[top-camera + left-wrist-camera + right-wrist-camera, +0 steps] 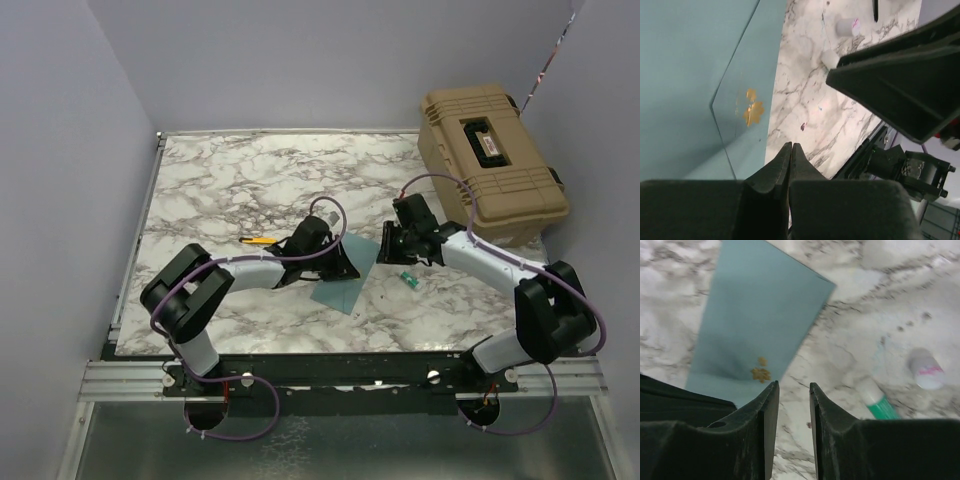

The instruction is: Place the letter into the envelope and seal it

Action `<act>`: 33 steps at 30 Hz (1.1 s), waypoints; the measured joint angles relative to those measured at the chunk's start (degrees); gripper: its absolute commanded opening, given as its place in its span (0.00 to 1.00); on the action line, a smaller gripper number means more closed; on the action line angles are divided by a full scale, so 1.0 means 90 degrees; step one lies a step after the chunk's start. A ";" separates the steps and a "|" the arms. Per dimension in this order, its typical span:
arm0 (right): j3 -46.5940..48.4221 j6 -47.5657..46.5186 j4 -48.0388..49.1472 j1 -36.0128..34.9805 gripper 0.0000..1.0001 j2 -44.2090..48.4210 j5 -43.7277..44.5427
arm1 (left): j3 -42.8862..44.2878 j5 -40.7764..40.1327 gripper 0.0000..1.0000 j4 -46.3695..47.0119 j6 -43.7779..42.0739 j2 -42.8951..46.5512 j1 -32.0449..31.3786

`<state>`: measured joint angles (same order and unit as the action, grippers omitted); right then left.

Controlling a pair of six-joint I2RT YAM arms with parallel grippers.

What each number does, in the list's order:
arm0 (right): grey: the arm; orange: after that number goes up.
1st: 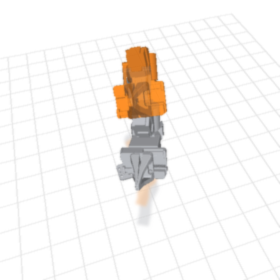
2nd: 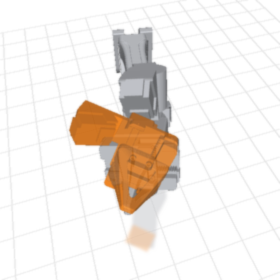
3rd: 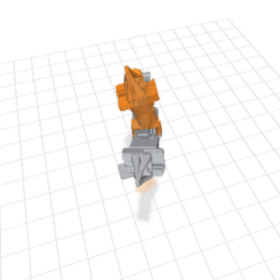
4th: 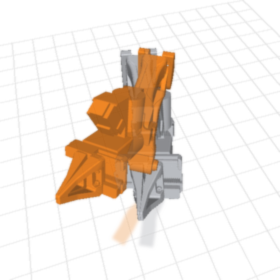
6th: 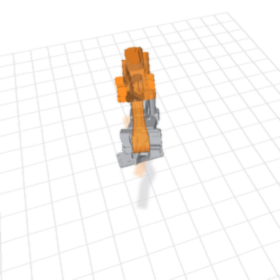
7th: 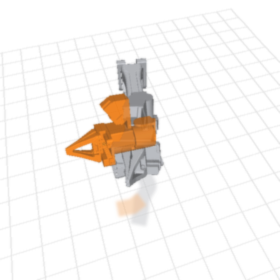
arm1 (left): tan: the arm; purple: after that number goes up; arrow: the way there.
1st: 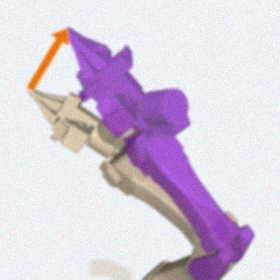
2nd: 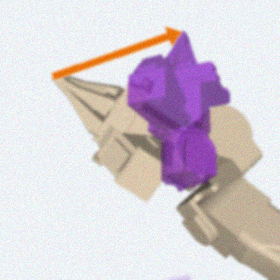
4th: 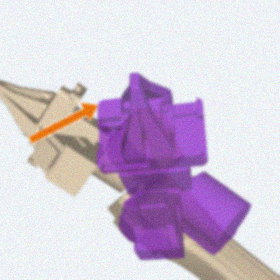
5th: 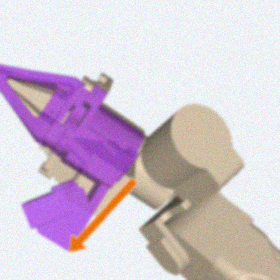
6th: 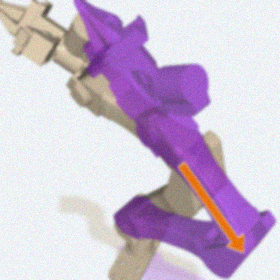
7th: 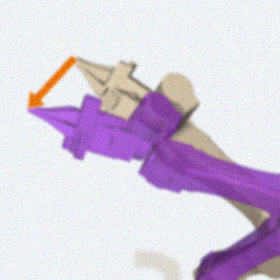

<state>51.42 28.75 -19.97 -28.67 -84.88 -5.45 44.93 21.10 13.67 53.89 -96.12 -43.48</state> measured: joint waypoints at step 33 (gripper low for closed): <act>-0.0197 -0.0413 -0.1858 0.0029 0.38 -0.0308 0.1171 | -0.0425 -0.2518 0.92 -0.0471 -0.0471 0.1970 0.0087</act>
<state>49.65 25.04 -36.69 -28.40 -87.66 5.08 41.10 -1.56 9.43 49.65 -78.39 -42.70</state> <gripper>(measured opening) 0.426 0.914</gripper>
